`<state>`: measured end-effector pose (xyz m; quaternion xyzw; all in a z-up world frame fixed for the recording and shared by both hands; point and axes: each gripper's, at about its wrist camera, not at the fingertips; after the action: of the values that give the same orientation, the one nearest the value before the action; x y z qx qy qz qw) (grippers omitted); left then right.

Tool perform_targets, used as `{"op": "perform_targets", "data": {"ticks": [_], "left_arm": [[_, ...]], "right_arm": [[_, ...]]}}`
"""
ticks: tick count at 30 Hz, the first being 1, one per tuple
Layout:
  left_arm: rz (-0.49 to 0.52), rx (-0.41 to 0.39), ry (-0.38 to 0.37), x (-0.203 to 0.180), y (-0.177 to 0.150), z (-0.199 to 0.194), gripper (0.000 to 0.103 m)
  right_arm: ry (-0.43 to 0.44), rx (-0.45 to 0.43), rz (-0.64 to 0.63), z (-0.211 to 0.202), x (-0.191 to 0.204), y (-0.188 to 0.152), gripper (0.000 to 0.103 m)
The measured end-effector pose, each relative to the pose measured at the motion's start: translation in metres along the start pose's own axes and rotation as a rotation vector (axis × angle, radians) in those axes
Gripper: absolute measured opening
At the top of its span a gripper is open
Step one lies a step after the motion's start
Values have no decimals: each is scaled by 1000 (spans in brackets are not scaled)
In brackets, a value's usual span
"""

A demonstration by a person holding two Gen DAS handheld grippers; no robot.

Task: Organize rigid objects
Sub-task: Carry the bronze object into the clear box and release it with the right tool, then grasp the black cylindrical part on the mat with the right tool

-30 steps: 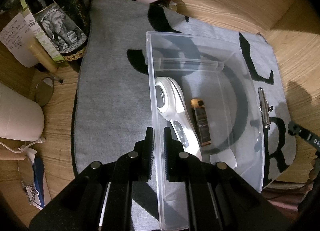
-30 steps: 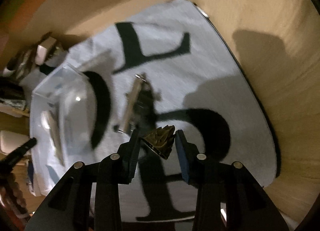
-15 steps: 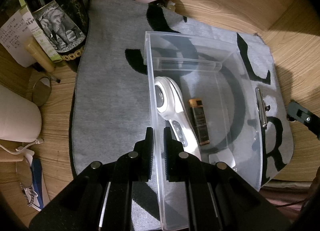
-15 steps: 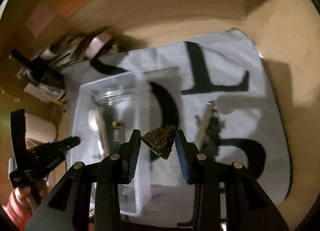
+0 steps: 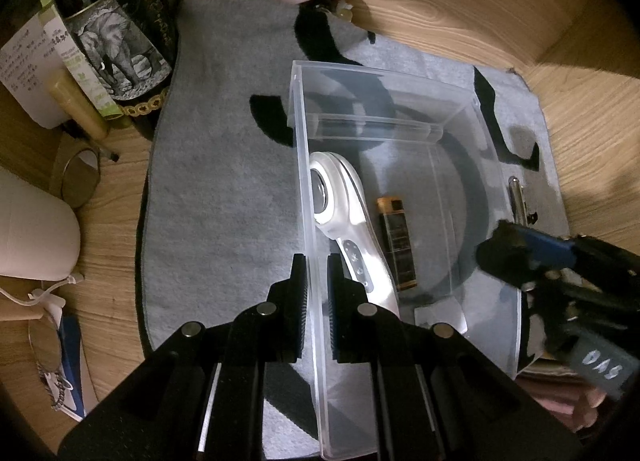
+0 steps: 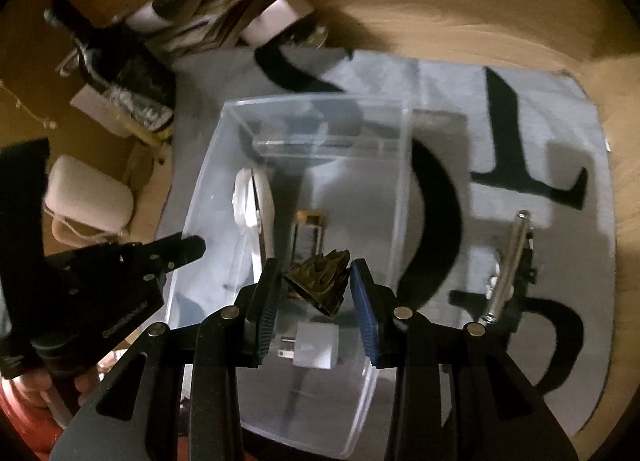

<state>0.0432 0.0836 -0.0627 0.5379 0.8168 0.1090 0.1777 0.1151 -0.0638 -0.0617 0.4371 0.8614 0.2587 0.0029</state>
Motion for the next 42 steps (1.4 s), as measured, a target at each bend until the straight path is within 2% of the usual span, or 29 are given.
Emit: {"op": "perform_targets", "data": {"ticks": [13, 22, 24, 35, 42], "left_arm": [[0, 2, 11, -1, 1, 1, 7], [-17, 3, 13, 0, 1, 1, 7], [-21, 3, 14, 0, 1, 1, 7], [-25, 3, 30, -2, 2, 1, 7], [-17, 4, 35, -2, 2, 1, 7]], "right_arm": [[3, 115, -49, 38, 8, -8, 33], [17, 138, -77, 41, 10, -8, 35], [16, 131, -85, 37, 10, -7, 41], [11, 17, -43, -7, -9, 1, 47], [-59, -50, 21, -36, -40, 6, 47]]}}
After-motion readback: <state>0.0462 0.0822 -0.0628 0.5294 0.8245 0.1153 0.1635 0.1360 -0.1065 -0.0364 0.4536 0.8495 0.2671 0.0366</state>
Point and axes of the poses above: each gripper's, at about its wrist camera, not at the fingertips, and z roughly the way its jaws point, x to its left, y to its top, and after that the axes turned 6 degrees about -x, right-handed
